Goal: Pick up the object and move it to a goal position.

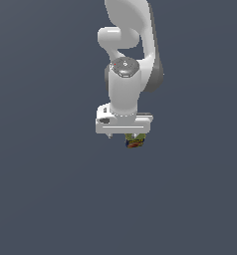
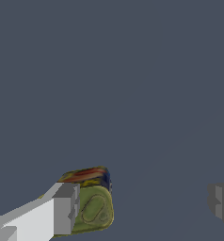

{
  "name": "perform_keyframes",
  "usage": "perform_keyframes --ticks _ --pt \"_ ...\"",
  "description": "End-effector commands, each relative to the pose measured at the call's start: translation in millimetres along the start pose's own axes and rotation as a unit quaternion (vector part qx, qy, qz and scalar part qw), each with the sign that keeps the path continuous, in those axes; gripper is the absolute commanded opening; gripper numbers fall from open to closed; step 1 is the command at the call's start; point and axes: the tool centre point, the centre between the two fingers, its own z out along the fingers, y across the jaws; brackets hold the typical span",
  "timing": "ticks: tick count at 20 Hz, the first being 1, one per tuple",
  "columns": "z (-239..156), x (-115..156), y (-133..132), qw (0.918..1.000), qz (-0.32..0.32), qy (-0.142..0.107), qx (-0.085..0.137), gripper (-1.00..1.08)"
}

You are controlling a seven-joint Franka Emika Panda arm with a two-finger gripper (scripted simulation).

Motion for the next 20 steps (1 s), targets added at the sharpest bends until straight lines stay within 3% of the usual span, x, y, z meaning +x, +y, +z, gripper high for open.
perform_keyframes --ticks 1,9,20 --pt "0.0 0.0 0.0 1.0000 0.000 0.000 0.000 1.00" --pt "8.5 -6.4 0.6 0.9998 0.000 -0.018 0.010 1.00" --pt "10.3 -7.9 -1.9 0.9996 0.019 -0.018 0.010 1.00"
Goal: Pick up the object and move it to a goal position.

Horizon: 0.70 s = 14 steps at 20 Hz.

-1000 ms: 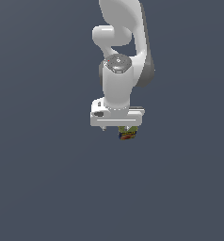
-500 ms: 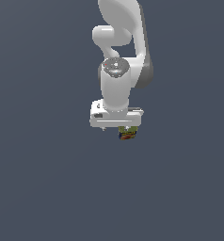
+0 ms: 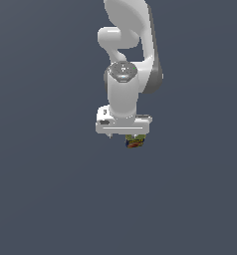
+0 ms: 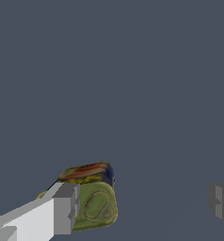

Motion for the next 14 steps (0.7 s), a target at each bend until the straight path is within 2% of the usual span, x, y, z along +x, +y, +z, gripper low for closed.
perform_keyframes --ticks 1,8,14 --pt "1.0 -0.9 -1.4 0.9999 0.011 0.000 0.000 1.00" --pt "5.7 -4.9 -7.3 0.9982 0.060 0.000 0.000 1.00" --pt "11.5 -10.3 -14.6 0.9922 0.125 0.000 -0.001 1.00"
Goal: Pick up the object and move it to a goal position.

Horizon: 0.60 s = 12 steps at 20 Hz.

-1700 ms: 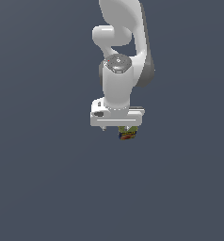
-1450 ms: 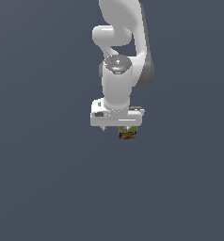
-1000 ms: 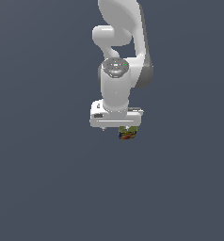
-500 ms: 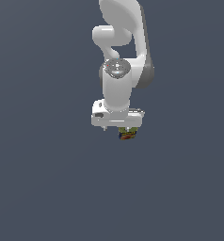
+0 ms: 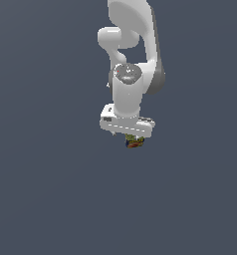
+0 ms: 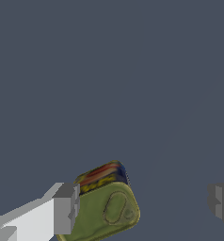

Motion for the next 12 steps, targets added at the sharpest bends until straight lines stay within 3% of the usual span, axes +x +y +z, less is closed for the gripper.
perform_keyframes --ticks 1,12 --pt "2.7 -3.2 -2.8 0.9996 0.030 0.000 0.000 1.00" --pt "14.2 -17.7 -14.0 0.9866 0.163 0.002 -0.001 1.00"
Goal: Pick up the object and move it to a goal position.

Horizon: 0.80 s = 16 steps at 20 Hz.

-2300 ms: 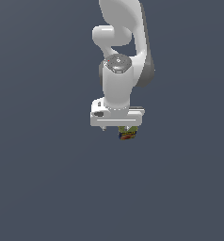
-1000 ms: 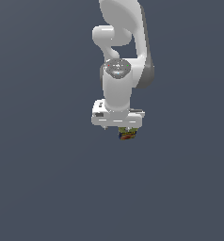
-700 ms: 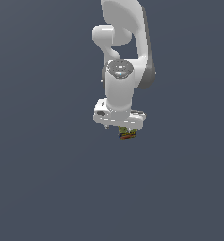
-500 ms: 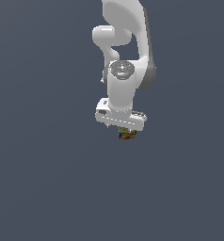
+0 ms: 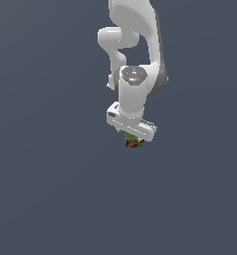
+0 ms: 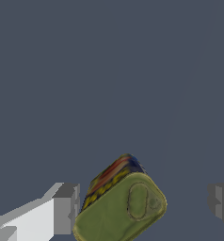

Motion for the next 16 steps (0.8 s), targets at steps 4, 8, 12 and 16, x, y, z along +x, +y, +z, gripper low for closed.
perform_keyframes --ticks 4,8,12,16 --pt "5.5 -8.6 -2.9 0.9977 0.068 0.001 0.000 1.00" --pt "9.4 -14.8 -4.7 0.9931 0.117 0.002 -0.001 1.00" --pt "13.3 -20.9 -6.4 0.9862 0.166 0.003 -0.001 1.00" --pt "17.0 -27.1 -7.8 0.9769 0.214 0.004 -0.001 1.00"
